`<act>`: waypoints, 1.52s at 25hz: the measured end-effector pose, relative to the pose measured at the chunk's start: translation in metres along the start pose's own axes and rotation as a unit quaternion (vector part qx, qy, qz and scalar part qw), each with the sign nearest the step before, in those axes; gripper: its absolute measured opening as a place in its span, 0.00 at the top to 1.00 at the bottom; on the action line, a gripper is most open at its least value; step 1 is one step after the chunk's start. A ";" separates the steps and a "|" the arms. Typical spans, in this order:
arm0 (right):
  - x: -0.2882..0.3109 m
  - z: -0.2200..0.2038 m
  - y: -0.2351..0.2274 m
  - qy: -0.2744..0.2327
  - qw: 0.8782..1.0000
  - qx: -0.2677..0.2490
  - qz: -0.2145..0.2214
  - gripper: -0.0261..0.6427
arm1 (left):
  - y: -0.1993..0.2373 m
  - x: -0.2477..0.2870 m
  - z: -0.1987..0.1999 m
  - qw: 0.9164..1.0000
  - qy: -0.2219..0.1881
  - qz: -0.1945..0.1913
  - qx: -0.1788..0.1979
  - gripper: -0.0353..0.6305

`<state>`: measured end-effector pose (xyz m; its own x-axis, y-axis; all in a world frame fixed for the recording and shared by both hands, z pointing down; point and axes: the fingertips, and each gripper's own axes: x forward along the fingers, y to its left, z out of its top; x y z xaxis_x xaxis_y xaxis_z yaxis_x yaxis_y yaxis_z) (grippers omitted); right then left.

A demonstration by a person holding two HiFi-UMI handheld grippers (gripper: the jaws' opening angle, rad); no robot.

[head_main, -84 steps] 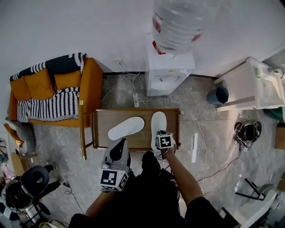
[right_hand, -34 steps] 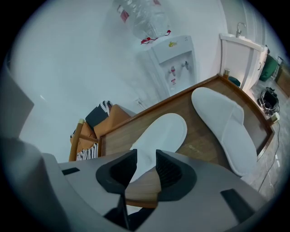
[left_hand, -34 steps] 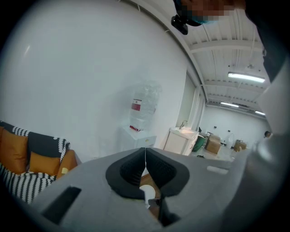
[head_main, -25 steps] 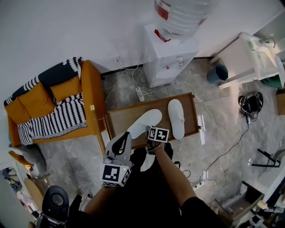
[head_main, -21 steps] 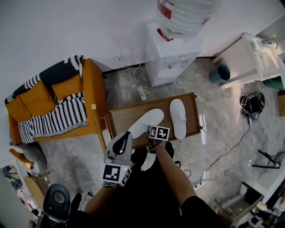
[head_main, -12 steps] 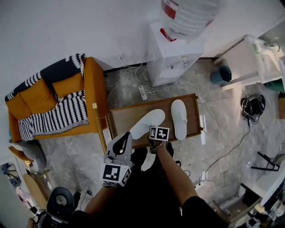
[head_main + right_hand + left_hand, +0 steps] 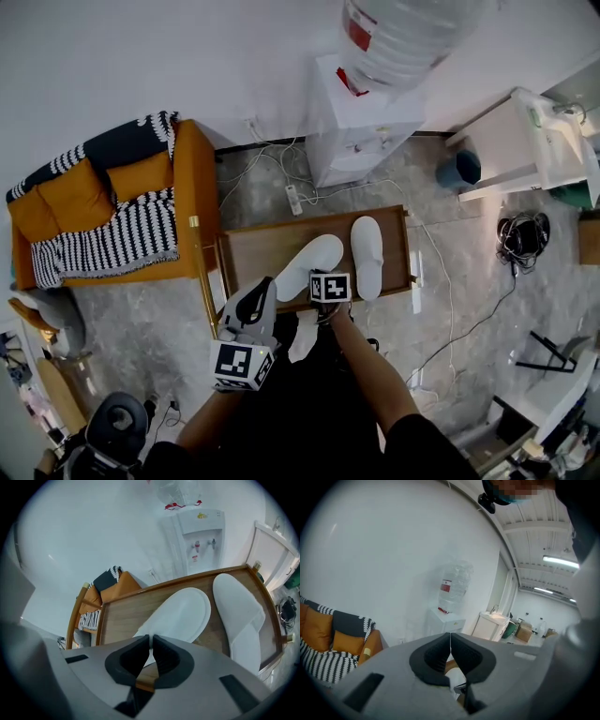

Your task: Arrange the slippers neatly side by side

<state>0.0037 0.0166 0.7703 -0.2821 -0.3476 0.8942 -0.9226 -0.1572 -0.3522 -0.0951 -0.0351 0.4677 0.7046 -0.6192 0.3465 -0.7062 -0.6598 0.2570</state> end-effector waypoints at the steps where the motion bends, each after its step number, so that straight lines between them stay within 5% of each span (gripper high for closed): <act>1: -0.003 0.000 -0.001 0.003 1.000 -0.012 0.002 0.92 | -0.002 0.000 0.001 1.000 -0.002 0.003 -0.001 0.92; 13: -0.036 0.010 -0.020 0.049 0.981 -0.182 0.040 0.92 | -0.029 0.000 0.006 0.997 -0.028 0.066 -0.030 0.92; 21: -0.046 0.011 -0.036 0.085 0.951 -0.285 0.077 0.92 | -0.053 0.006 0.000 0.993 -0.036 0.100 -0.046 0.92; 38: -0.026 0.015 -0.057 0.137 0.901 -0.398 0.106 0.92 | -0.067 0.009 -0.019 0.985 -0.028 0.159 -0.067 0.92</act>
<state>0.0679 0.0212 0.7633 -0.4285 -0.0337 0.9029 -0.7063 0.6357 -0.3115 -0.0431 0.0116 0.4705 0.4473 -0.8099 0.3796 -0.8915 -0.3698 0.2616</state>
